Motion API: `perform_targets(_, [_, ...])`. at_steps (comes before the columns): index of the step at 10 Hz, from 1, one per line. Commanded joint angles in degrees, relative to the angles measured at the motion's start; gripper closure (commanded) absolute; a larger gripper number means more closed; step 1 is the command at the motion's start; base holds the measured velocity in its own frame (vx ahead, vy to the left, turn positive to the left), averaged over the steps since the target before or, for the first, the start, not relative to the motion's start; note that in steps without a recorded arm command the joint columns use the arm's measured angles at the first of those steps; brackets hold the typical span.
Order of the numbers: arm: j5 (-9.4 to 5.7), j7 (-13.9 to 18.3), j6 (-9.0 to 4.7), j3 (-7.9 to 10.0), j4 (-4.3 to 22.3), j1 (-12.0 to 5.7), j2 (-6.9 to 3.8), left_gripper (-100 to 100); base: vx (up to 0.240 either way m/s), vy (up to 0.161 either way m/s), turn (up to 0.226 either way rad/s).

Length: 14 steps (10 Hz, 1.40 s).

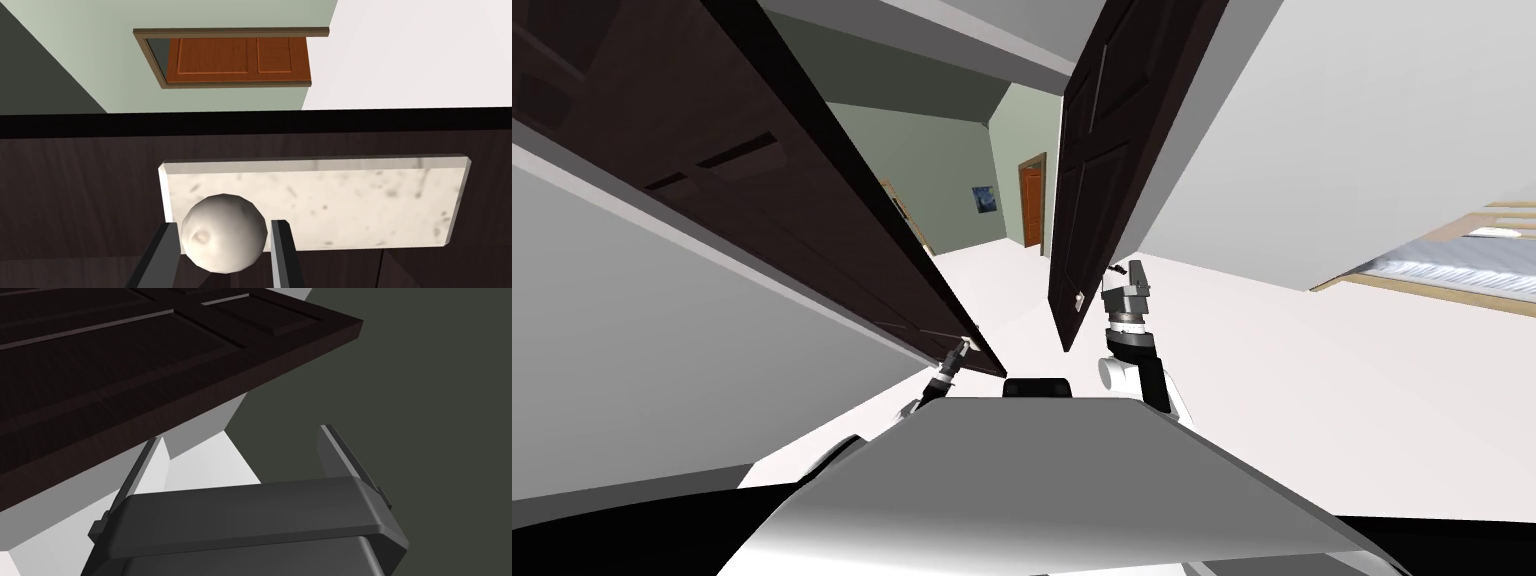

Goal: Pull the door open

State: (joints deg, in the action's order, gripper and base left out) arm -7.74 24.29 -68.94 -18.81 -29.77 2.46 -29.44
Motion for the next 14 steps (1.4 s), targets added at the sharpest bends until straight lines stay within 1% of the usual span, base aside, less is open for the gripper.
perform_targets(1, [-0.02, 0.57, -1.59, -0.48, 0.25, 0.42, -0.65, 100, -0.15, 0.05, -0.084])
perform_targets(2, [0.01, 0.33, -0.99, -0.32, 0.51, 0.07, -0.35, 100, -0.067, 0.023, -0.014])
perform_targets(3, [-0.07, 0.57, -2.11, -0.73, 1.24, 0.3, -0.59, 100, -0.15, 0.053, -0.206])
perform_targets(4, [-0.1, 0.62, -2.37, -0.81, 1.4, 0.34, -0.65, 100, -0.197, 0.108, -0.187])
perform_targets(7, [-0.34, 0.96, -4.18, -1.42, 2.48, 0.59, -1.08, 100, -0.217, 0.089, -0.168])
perform_targets(10, [-0.56, 1.28, -5.89, -1.99, 3.51, 0.83, -1.48, 100, -0.193, 0.12, -0.185])
perform_targets(11, [-0.61, 1.36, -6.3, -2.12, 3.75, 0.89, -1.58, 100, -0.173, 0.105, -0.131])
perform_targets(12, [-0.5, 1.28, -5.86, -2.13, 3.56, 0.94, -1.45, 100, -0.072, 0.038, -0.025])
perform_targets(13, [-0.61, 1.51, -7.19, -3.14, 5.32, 0.22, -1.33, 100, -0.127, 0.046, -0.115])
perform_targets(14, [-0.66, 1.58, -7.58, -3.38, 5.83, -0.01, -1.31, 100, -0.18, 0.069, -0.117])
